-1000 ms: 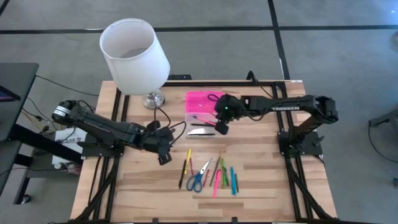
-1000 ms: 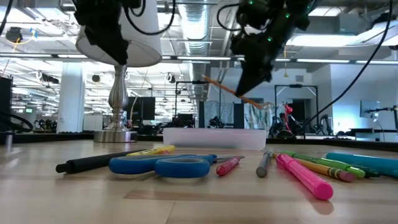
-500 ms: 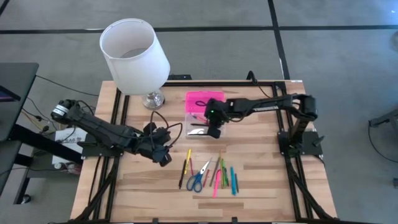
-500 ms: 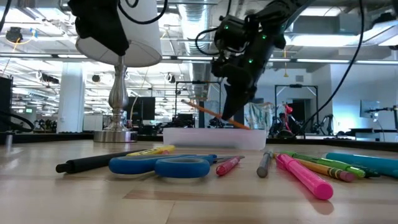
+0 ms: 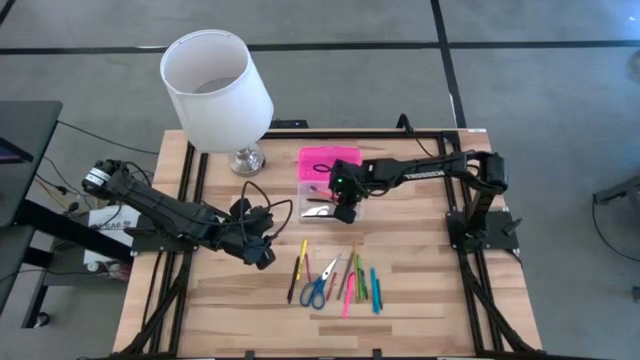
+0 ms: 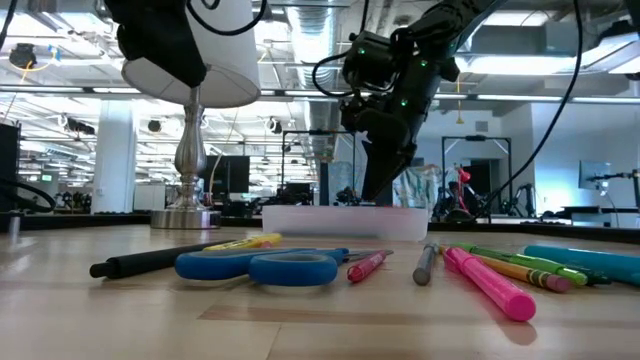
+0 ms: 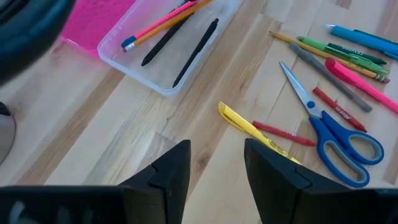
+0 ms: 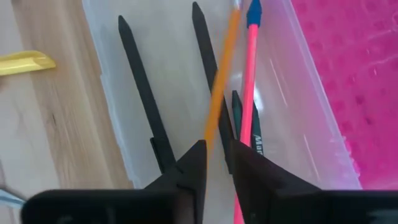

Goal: Pick & place school supplies into a supply box
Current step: Put the orange pencil into the pink supply box, then put the black pen into the pink supply box

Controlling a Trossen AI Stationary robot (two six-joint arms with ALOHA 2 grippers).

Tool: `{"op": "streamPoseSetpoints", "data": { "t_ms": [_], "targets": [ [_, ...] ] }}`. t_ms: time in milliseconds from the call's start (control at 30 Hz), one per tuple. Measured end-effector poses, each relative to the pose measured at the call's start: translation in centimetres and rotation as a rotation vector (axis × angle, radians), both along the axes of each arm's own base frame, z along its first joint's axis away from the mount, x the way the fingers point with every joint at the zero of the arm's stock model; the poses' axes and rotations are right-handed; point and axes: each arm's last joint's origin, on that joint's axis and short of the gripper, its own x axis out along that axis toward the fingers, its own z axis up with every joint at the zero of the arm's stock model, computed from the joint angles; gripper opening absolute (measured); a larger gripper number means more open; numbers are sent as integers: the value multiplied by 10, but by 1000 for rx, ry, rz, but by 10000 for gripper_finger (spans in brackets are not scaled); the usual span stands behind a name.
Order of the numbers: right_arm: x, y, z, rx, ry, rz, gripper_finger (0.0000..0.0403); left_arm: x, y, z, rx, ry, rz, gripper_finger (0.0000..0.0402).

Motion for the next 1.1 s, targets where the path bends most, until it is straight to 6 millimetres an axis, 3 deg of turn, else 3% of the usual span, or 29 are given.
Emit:
{"op": "streamPoseSetpoints", "data": {
  "t_ms": [233,500,767,933,1100],
  "targets": [
    [-2,1,11,12,-38,-37,105,0,0,0,-13,-6,17,146],
    [-20,23,68,-50,-199,-73,107,2,-1,1,-114,-73,135,146],
    [-51,53,114,-131,-289,-61,107,5,-6,-2,-281,-128,289,146],
    [-66,73,129,-180,-325,-41,107,18,-17,-15,-381,-118,319,146],
    [-78,89,134,-210,-305,-28,107,35,-30,-41,-460,-57,350,146]
  ]
}}
